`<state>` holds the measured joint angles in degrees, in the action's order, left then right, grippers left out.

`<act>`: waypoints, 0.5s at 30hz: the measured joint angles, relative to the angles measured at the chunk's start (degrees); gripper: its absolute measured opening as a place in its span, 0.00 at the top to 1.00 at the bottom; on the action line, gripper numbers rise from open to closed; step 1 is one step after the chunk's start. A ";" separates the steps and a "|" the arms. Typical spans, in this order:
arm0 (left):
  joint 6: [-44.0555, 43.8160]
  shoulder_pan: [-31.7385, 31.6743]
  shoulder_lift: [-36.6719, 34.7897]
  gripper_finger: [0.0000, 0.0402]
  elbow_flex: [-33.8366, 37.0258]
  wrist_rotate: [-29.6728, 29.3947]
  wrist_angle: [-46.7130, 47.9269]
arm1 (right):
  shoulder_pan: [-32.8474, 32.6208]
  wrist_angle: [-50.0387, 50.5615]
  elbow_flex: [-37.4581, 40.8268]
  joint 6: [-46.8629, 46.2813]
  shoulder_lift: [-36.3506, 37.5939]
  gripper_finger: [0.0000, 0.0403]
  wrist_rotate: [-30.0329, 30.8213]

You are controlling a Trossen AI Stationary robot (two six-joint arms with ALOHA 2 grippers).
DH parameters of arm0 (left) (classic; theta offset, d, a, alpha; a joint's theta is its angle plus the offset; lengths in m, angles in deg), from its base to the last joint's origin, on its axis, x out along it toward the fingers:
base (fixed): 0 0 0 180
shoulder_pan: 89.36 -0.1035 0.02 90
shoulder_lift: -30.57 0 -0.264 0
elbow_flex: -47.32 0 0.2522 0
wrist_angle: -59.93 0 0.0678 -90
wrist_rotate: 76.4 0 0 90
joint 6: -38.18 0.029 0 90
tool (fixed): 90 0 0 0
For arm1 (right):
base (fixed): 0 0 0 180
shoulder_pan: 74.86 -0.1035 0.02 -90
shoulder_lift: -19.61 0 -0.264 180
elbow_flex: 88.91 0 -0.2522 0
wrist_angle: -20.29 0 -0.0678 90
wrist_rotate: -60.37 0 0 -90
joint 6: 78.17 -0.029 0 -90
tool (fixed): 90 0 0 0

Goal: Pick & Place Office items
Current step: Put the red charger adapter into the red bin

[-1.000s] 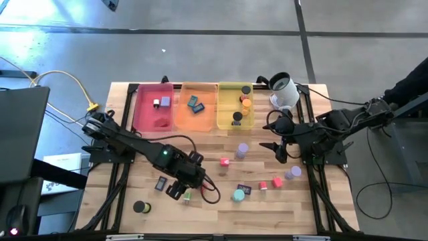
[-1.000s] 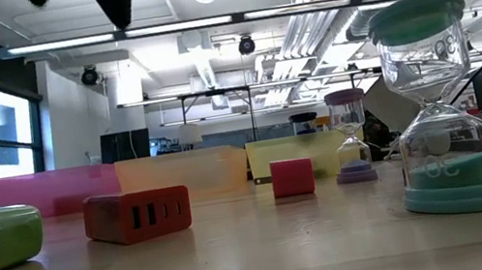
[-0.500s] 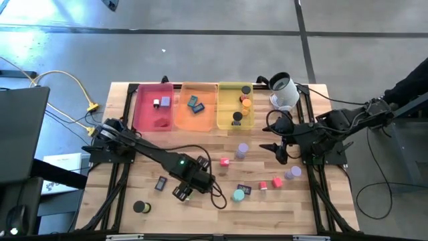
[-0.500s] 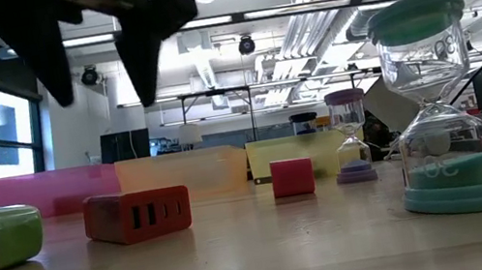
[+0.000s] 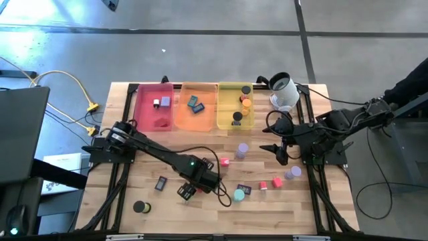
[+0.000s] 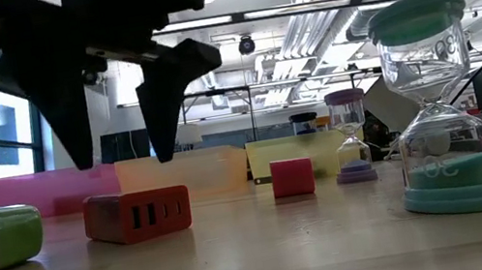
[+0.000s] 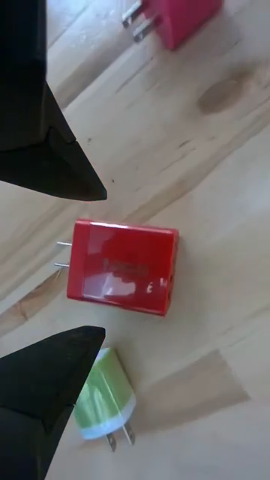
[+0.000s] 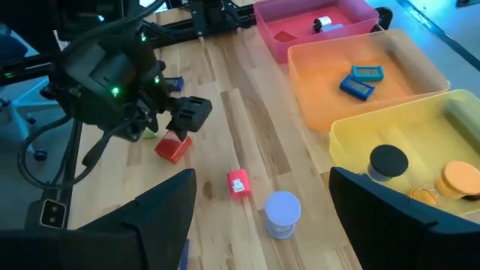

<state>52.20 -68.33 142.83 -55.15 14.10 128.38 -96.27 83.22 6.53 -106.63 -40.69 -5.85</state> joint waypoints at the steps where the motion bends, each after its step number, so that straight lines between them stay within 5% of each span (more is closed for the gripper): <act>1: 0.36 0.15 0.41 0.30 0.00 0.00 -0.18 | 0.02 0.00 0.00 0.04 0.00 0.27 0.02; 15: -0.72 0.24 4.28 0.30 1.24 -3.41 -2.43 | 0.02 -0.02 0.00 -0.03 -0.02 0.27 -0.22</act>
<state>51.48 -68.09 147.11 -53.90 10.69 125.94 -96.25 83.20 6.53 -106.66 -40.71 -6.08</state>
